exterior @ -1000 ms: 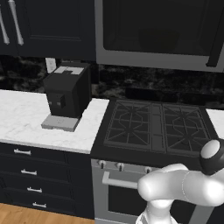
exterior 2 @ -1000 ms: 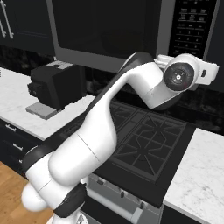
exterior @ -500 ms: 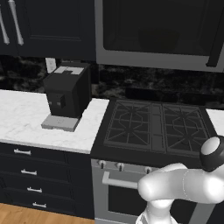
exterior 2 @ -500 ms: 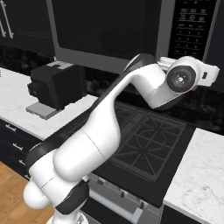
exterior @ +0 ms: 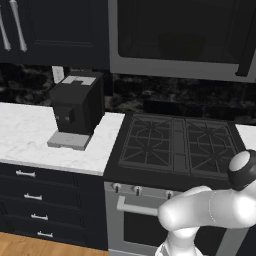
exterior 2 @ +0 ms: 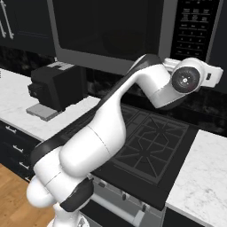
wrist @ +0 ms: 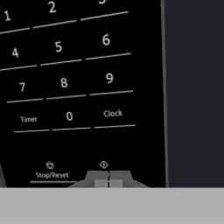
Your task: Pick the lemon wedge from the sink and place it in the bowl. Then pick the bowl and place it in the microwave. Then close the microwave door and press the start button.
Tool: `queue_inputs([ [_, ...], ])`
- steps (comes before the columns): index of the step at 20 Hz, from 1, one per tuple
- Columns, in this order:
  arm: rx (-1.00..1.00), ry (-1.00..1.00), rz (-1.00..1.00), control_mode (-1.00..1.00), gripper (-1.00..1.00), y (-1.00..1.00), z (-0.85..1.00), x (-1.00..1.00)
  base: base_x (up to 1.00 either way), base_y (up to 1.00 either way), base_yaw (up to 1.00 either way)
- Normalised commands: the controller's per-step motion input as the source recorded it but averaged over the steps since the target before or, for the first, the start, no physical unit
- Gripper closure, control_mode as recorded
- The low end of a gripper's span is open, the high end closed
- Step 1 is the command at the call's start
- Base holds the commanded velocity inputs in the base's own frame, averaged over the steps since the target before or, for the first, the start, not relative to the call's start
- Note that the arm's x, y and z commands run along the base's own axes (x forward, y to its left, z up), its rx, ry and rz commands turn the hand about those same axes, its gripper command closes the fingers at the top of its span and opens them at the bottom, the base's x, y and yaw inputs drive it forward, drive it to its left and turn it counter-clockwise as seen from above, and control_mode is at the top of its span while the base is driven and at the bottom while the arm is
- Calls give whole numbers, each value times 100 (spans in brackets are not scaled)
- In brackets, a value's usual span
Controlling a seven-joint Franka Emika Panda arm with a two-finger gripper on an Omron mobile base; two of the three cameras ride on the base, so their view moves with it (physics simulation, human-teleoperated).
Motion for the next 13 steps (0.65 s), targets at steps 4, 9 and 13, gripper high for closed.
queue_inputs([
  [4, 0, 8, 0, -100, 100, -13, -20, 81, 0, 0, 0],
  [9, 0, -1, 0, -100, 100, -4, -4, -5, 0, 0, 0],
  [13, 0, -18, 0, -100, 100, 32, 1, -78, 0, 0, 0],
])
